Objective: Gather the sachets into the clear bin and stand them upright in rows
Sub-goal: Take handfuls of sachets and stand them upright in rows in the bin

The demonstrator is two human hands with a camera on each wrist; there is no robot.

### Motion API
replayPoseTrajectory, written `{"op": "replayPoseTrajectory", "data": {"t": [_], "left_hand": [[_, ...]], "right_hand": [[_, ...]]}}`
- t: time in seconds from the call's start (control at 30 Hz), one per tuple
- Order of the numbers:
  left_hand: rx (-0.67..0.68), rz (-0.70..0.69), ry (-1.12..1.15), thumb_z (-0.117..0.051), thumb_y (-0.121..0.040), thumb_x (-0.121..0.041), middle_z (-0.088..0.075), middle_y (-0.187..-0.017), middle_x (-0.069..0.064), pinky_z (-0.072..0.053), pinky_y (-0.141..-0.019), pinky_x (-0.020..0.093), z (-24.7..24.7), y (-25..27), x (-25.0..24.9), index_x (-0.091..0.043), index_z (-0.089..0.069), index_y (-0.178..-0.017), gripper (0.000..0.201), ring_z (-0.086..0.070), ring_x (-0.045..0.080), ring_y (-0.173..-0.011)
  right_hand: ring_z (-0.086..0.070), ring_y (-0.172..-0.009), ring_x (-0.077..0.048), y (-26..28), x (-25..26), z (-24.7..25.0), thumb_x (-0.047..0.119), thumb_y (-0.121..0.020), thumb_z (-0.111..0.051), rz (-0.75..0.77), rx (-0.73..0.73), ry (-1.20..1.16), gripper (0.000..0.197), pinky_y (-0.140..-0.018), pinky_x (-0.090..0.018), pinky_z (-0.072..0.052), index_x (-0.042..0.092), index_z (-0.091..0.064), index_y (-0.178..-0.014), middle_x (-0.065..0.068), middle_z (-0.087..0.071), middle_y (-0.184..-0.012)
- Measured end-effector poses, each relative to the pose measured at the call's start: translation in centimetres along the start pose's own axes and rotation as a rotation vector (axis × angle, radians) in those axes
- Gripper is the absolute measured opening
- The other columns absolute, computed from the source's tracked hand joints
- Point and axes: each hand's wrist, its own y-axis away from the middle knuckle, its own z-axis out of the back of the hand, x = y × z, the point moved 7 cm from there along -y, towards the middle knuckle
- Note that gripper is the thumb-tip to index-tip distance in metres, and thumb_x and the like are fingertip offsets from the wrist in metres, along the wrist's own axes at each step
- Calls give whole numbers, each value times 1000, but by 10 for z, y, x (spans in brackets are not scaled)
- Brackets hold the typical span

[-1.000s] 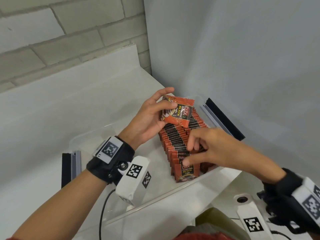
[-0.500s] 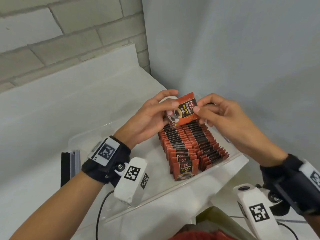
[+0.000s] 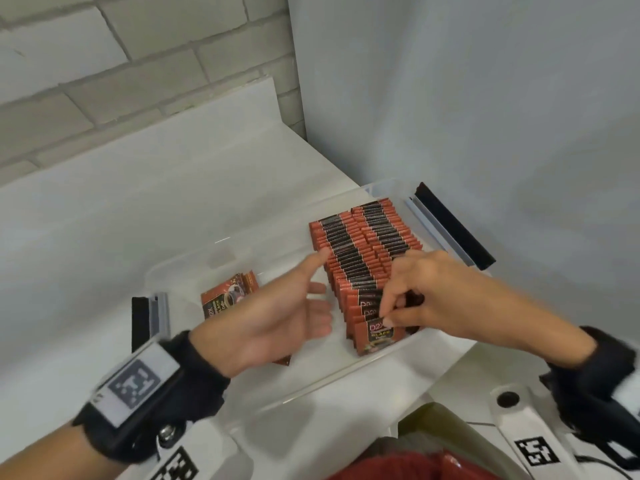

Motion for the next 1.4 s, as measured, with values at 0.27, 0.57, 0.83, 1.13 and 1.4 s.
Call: {"op": "replayPoseTrajectory", "data": {"t": [0.27,0.57,0.83,1.13,1.4], "left_hand": [[182,63,120,-45,-90,-60,-55,-131,27,-37,-111,42,-16,1,18,4,-27,-145,86,-57,29,-120],[235,29,65,-38,-93,-59,-68,-89,7,-38,-95,35,-17,2,16,-7,-54,-120,61,-64,14,-76],[272,22,-23,-27,-96,-59,-50,-101,3,-20,-116,42,-28,6,14,-10,-46,-128,62,-39,15,-116],[190,-23,22,-31,-95,-60,-41,-125,11,-23,-115,37,-24,-2,6,-8,-31,-141,70,-29,25,-129],[135,-78,148,-39,-92,-63,-66,-95,6,-42,-88,28,-13,-9,2,-14,-32,-146,73,-60,12,-79]], "right_hand": [[-58,-66,-8,15,42,-14,60,-93,-26,52,182,-38,50,-67,-24,-48,24,-58,-78,6,-60,-71],[-60,-100,-19,10,40,-46,82,-81,-11,-119,383,211,91,-95,-35,-45,14,-63,-114,-1,-66,-103],[-59,-100,-18,9,41,-44,86,-76,-14,-114,365,218,92,-86,-32,-42,19,-58,-122,2,-65,-107],[-60,-86,-15,8,39,-38,87,-72,-12,-143,413,192,92,-88,-33,-48,17,-67,-96,3,-65,-88],[-63,-83,-14,6,37,-35,87,-73,-12,-137,418,164,93,-88,-33,-50,16,-68,-93,2,-67,-86]]}}
